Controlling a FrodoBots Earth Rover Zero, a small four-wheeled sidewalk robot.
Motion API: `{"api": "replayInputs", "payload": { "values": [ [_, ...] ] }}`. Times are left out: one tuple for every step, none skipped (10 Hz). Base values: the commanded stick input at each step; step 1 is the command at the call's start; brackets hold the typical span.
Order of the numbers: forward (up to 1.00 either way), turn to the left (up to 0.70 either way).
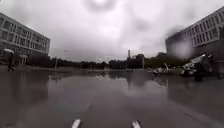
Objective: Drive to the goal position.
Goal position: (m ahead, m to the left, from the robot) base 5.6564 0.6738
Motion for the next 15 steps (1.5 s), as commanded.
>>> {"api": "replayInputs", "payload": {
  "values": [
    [0.70,0.00],
    [0.70,0.00],
    [0.70,0.00],
    [0.70,0.00],
    [0.70,0.00],
    [0.70,0.00],
    [0.70,0.00],
    [0.70,0.00],
    [0.70,0.00],
    [0.70,0.00],
    [0.70,0.00],
    [0.70,0.00],
    [0.70,0.00],
    [0.70,0.00],
    [0.70,0.00]
  ]
}}
